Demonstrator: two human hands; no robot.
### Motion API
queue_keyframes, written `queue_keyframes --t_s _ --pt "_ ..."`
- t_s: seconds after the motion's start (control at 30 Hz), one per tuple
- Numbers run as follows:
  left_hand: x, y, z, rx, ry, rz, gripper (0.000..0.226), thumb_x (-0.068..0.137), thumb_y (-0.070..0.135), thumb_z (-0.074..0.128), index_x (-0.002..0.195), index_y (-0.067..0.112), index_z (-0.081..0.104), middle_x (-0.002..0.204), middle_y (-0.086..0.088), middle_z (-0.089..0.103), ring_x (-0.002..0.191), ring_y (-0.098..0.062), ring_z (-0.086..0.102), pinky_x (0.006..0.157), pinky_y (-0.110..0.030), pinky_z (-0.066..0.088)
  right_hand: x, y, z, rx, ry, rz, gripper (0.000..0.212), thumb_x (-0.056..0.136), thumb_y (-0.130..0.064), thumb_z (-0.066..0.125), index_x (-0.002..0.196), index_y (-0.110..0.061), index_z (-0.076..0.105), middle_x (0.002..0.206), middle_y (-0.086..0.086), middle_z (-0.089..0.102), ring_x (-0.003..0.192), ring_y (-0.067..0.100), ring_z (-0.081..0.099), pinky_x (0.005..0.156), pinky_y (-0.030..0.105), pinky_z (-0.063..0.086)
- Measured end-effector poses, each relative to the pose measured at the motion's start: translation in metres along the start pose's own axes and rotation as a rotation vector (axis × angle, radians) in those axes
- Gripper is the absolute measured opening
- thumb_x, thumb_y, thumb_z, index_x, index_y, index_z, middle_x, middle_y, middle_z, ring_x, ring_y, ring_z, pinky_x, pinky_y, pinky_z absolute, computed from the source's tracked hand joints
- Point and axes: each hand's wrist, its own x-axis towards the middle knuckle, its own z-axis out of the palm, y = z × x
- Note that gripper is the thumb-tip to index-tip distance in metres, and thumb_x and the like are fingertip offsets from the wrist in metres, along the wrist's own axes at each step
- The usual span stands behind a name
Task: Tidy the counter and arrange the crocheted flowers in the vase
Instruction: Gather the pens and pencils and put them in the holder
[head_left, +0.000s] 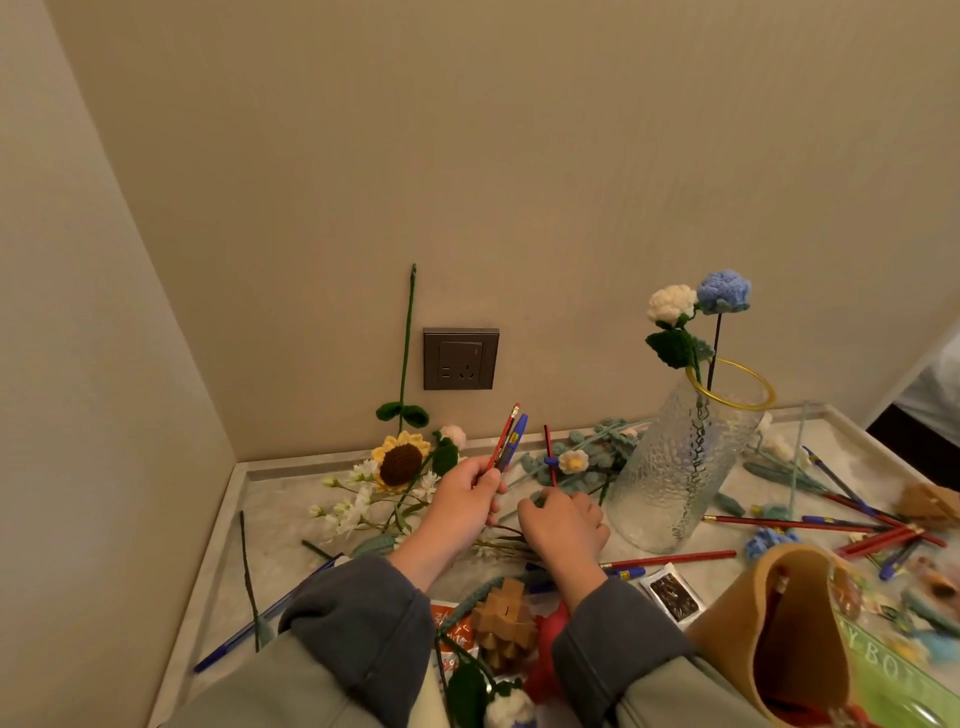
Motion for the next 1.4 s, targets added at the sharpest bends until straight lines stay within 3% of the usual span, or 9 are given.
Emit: queue_keyframes --t_s 0.17,0.37,0.5,0.57,0.73,0.9,1.2,1.3,1.4 --pt "0.000 0.000 -0.001 -0.027 -0.003 0.013 0.021 0.101 0.012 0.040 0.113 0.014 0.057 0.085 -0.003 0.058 0.062 -0.008 0.052 0.055 -0.018 0.050 0.000 0.001 0.002 0.005 0.006 -0.023 0.042 0.087 -0.045 0.043 0.117 -0.021 0.061 0.125 0.009 0.058 0.121 0.032 0.046 0.098 0.041 0.033" --pt "0.000 0.001 -0.001 -0.076 0.033 0.070 0.019 0.101 0.013 0.041 0.113 0.017 0.055 0.089 -0.006 0.064 0.065 -0.010 0.058 0.058 -0.021 0.053 -0.010 -0.009 -0.006 0.452 0.242 -0.203 0.029 0.087 -0.022 0.055 0.113 -0.028 0.069 0.112 -0.005 0.068 0.108 0.017 0.061 0.094 0.039 0.047" --pt "-0.001 0.004 -0.001 -0.099 0.079 0.138 0.020 0.101 0.013 0.041 0.106 0.027 0.055 0.091 -0.003 0.065 0.069 -0.008 0.059 0.060 -0.020 0.053 -0.017 -0.018 -0.013 0.763 0.260 -0.239 0.025 0.083 -0.007 0.061 0.100 -0.024 0.069 0.095 -0.008 0.068 0.084 0.003 0.062 0.065 0.015 0.045" --pt "-0.002 0.008 -0.001 -0.122 0.106 0.180 0.020 0.101 0.012 0.041 0.103 0.026 0.055 0.092 -0.004 0.064 0.068 -0.006 0.058 0.061 -0.021 0.052 -0.020 -0.024 -0.020 0.906 0.266 -0.268 0.022 0.081 -0.003 0.064 0.092 -0.021 0.066 0.088 -0.008 0.066 0.078 0.001 0.061 0.061 0.009 0.044" --pt "-0.008 0.028 -0.006 -0.093 0.175 0.267 0.018 0.100 0.015 0.043 0.107 0.023 0.057 0.094 0.000 0.065 0.074 -0.007 0.062 0.059 -0.021 0.050 -0.029 -0.040 -0.041 1.154 0.181 -0.283 0.027 0.088 0.000 0.055 0.097 -0.020 0.072 0.089 0.001 0.070 0.077 0.014 0.066 0.067 0.022 0.054" --pt "-0.027 0.057 -0.013 -0.104 0.190 0.317 0.019 0.101 0.016 0.040 0.110 0.019 0.058 0.089 0.000 0.064 0.065 -0.005 0.058 0.056 -0.023 0.050 -0.047 -0.046 -0.057 1.091 0.165 -0.367 0.040 0.091 0.004 0.043 0.111 -0.015 0.071 0.093 0.005 0.071 0.086 0.018 0.068 0.080 0.033 0.058" --pt "-0.082 0.113 -0.001 -0.225 0.257 0.445 0.021 0.102 0.015 0.039 0.110 0.015 0.059 0.082 0.000 0.066 0.063 -0.007 0.058 0.056 -0.021 0.050 -0.088 -0.033 -0.099 0.880 0.253 -0.663 0.022 0.088 -0.012 0.065 0.103 -0.027 0.071 0.094 -0.004 0.065 0.086 0.004 0.061 0.076 0.022 0.050" --pt "-0.099 0.130 0.014 -0.243 0.297 0.487 0.022 0.102 0.017 0.041 0.107 0.017 0.062 0.086 0.000 0.072 0.075 -0.010 0.067 0.066 -0.021 0.056 -0.103 -0.025 -0.124 0.895 0.293 -0.725 0.012 0.091 -0.024 0.067 0.102 -0.026 0.071 0.094 -0.007 0.061 0.085 -0.001 0.057 0.073 0.014 0.045" --pt "-0.118 0.142 0.043 -0.257 0.319 0.500 0.023 0.101 0.020 0.043 0.111 0.015 0.063 0.101 -0.007 0.072 0.096 -0.018 0.069 0.084 -0.033 0.057 -0.123 -0.006 -0.156 0.935 0.336 -0.800 0.008 0.094 -0.026 0.061 0.096 -0.032 0.066 0.094 -0.010 0.057 0.086 0.001 0.058 0.076 0.020 0.050"
